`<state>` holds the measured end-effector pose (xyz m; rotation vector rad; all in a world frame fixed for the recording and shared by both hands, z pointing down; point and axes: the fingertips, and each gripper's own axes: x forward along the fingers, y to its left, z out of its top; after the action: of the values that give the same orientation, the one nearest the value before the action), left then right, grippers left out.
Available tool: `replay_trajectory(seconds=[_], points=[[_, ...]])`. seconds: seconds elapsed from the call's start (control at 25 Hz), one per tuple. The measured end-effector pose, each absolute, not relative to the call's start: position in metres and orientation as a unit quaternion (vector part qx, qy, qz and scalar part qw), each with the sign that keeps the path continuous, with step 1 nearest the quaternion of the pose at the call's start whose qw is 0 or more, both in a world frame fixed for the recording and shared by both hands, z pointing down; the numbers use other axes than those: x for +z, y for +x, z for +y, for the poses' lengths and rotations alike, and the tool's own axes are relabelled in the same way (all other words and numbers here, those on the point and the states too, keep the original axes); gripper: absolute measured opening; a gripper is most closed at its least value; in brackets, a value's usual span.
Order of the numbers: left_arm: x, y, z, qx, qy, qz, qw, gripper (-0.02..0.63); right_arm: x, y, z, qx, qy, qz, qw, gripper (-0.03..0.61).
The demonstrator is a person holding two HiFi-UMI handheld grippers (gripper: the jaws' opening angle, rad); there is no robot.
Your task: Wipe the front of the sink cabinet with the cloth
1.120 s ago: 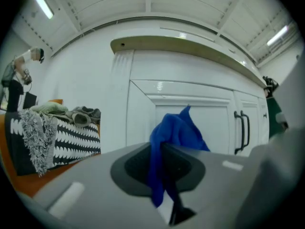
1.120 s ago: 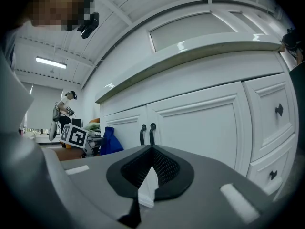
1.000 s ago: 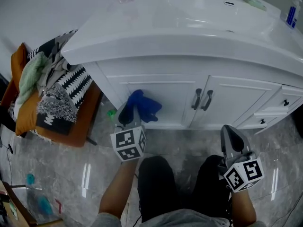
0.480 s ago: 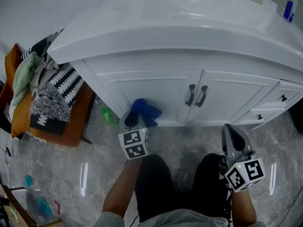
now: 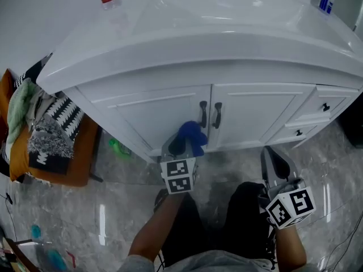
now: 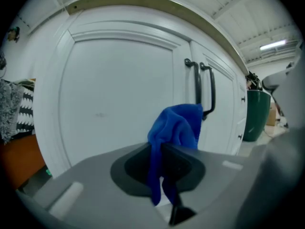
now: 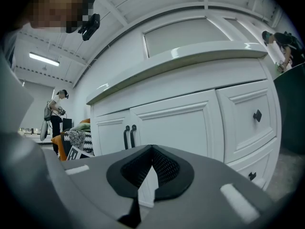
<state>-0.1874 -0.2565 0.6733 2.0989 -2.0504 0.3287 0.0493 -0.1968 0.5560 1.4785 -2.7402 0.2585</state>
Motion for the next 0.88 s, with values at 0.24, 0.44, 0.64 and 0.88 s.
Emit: replay_trajectory(seconds=[0.24,0.44,0.64,0.88], points=[[0.676,-0.156,-0.263,0.100,0.710,-0.689,0.103,0.058,0.558,0.085,-0.203,0.091,0.497,-0.863,0.001,0.000],[0.678,-0.123,-0.266,0.104,0.732,-0.666,0.101,0.058,0.562,0.100,-0.207,0.102,0.503,-0.858,-0.005,0.000],[0.675,-0.106,-0.270,0.099,0.724,-0.675,0.104,0.058,0.560,0.112,-0.210,0.099,0.507,-0.856,-0.008,0.000],[0.675,-0.104,-0.268,0.086,0.720,-0.681,0.101,0.058,0.563,0.131,-0.214,0.105,0.519,-0.848,-0.011,0.000]])
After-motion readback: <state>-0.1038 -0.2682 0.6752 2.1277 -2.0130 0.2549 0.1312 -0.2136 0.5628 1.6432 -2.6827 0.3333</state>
